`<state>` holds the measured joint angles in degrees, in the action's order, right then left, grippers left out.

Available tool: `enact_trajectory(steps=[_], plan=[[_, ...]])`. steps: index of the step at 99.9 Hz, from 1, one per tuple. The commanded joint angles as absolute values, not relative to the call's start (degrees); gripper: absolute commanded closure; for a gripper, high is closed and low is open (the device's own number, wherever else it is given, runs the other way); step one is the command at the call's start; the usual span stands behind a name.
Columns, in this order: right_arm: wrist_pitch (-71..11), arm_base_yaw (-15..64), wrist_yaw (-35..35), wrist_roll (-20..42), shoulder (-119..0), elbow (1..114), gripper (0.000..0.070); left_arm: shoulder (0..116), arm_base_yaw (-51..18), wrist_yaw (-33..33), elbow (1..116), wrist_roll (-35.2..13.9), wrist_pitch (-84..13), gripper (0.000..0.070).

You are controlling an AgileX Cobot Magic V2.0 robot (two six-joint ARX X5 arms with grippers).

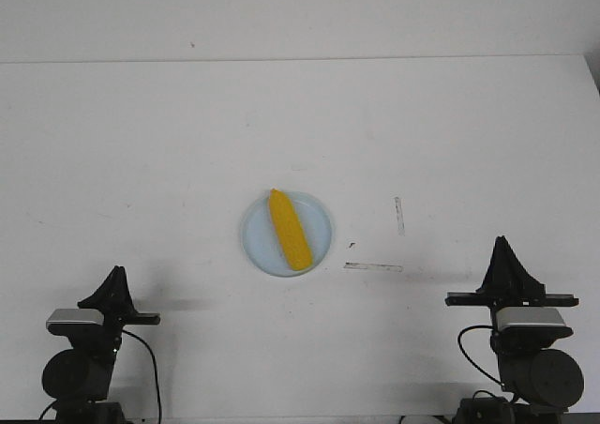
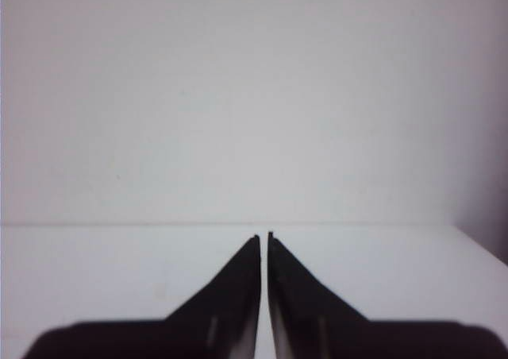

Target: Place corn on plate with both arms

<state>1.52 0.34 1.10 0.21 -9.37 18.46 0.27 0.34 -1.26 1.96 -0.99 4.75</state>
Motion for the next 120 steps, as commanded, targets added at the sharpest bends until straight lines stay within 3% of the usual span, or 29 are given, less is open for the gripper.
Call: enact_trajectory(steps=[1, 44, 57, 120], plan=[[3.18, 0.36, 0.21, -0.05, -8.51, 15.90, 0.0685, 0.19, 0.36, -1.06, 0.78, -1.08, 5.67, 0.0699], [5.65, 0.43, -3.22, -0.01, -0.05, 0.73, 0.0685, 0.19, 0.36, -1.06, 0.78, -1.10, 5.65, 0.0699], [0.86, 0.49, -3.22, -0.01, -0.05, 0.71, 0.0685, 0.19, 0.36, -1.06, 0.78, -1.10, 5.65, 0.0699], [0.89, 0.80, -3.03, -0.01, -0.08, 0.71, 0.0686, 0.19, 0.36, -1.08, 0.78, -1.08, 5.65, 0.0698]])
